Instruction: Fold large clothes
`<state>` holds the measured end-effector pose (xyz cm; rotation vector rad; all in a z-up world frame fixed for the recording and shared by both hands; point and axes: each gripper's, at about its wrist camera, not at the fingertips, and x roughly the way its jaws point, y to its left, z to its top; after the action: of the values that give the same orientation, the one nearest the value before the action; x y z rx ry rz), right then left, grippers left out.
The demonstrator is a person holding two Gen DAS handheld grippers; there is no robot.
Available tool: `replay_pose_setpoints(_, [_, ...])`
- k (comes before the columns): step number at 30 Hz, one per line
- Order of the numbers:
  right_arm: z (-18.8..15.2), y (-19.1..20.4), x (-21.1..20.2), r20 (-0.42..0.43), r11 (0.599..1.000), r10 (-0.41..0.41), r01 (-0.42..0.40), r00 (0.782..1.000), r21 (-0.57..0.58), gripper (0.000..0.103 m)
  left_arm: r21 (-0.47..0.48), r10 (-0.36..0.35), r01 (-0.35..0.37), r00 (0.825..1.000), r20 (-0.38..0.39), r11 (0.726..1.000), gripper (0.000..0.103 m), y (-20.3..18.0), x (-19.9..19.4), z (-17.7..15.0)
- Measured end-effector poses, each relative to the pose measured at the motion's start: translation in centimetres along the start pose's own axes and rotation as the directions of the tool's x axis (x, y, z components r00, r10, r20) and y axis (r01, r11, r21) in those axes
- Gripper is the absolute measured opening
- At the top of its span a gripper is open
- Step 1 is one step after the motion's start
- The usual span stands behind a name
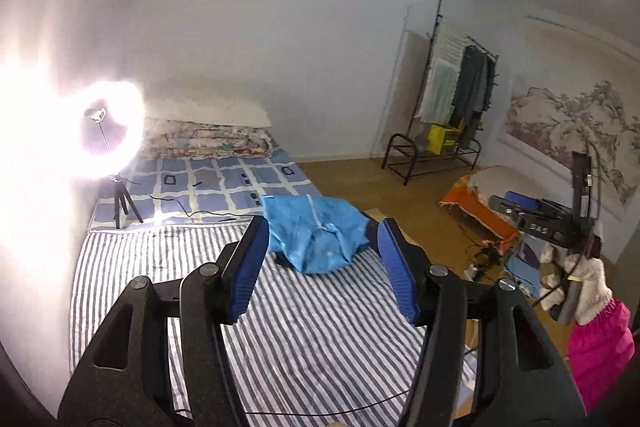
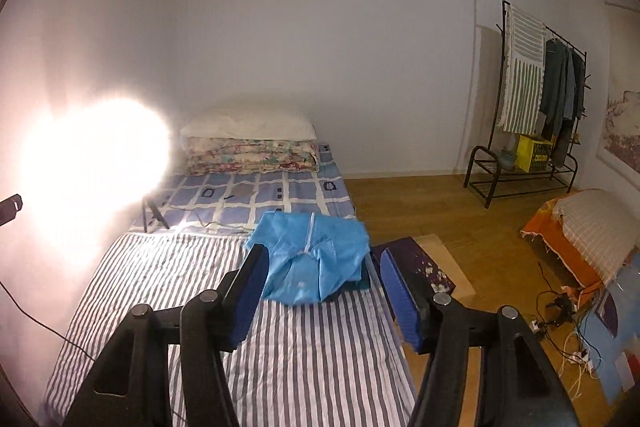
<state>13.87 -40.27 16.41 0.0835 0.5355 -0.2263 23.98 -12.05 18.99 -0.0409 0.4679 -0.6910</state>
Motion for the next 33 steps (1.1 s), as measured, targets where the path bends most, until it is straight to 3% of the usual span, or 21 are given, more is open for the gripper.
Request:
replay_pose_setpoints(6, [-2.4, 0.6, -4.6, 0.003, 1.0, 0.013, -0.013, 1.0, 0.019, 0.062, 0.023, -0.02, 0.02, 1.0, -0.002, 1.0, 0.068, -1.8, -4.5, -2.7])
replay_pose_setpoints(9, [-3.9, 1.3, -6.4, 0.02, 1.0, 0.006, -0.007, 1.0, 0.015, 0.071, 0.027, -0.025, 0.026, 1.0, -0.006, 0.999, 0.075, -2.1, -5.3, -4.8])
replay_pose_setpoints(13, [-6.2, 2.5, -7.4, 0.03, 1.0, 0.003, -0.002, 1.0, -0.005, 0.074, 0.002, -0.055, 0.055, 0.998, -0.042, 0.998, 0.075, -2.1, -5.5, -8.5])
replay_pose_setpoints(17, [-9.4, 4.2, -8.1, 0.047, 0.999, -0.029, 0.03, 0.998, -0.011, 0.086, 0.032, -0.027, 0.029, 0.998, -0.065, 0.999, 0.077, -2.9, -5.2, -12.4])
replay_pose_setpoints(21, [-11.5, 5.1, -7.5, 0.047, 0.999, -0.048, 0.048, 0.998, -0.008, 0.092, 0.052, -0.006, 0.012, 0.995, -0.104, 0.999, 0.087, -3.3, -4.2, -15.7])
replay_pose_setpoints(23, [-12.2, 5.3, -6.7, 0.05, 0.998, -0.057, 0.057, 0.997, -0.002, 0.103, 0.068, 0.025, -0.018, 0.994, -0.11, 0.998, 0.089, -3.5, -3.5, -17.3])
replay_pose_setpoints(27, [-14.2, 6.2, -5.3, 0.052, 0.997, -0.079, 0.079, 0.996, -0.001, 0.103, 0.051, 0.054, -0.048, 0.992, -0.116, 0.998, 0.1, -3.0, -2.6, -19.6])
replay_pose_setpoints(33, [-17.1, 6.7, -2.0, 0.021, 0.998, -0.068, 0.067, 0.997, 0.014, 0.103, 0.066, 0.148, -0.141, 0.982, -0.119, 0.988, 0.101, -2.2, 0.0, -21.8])
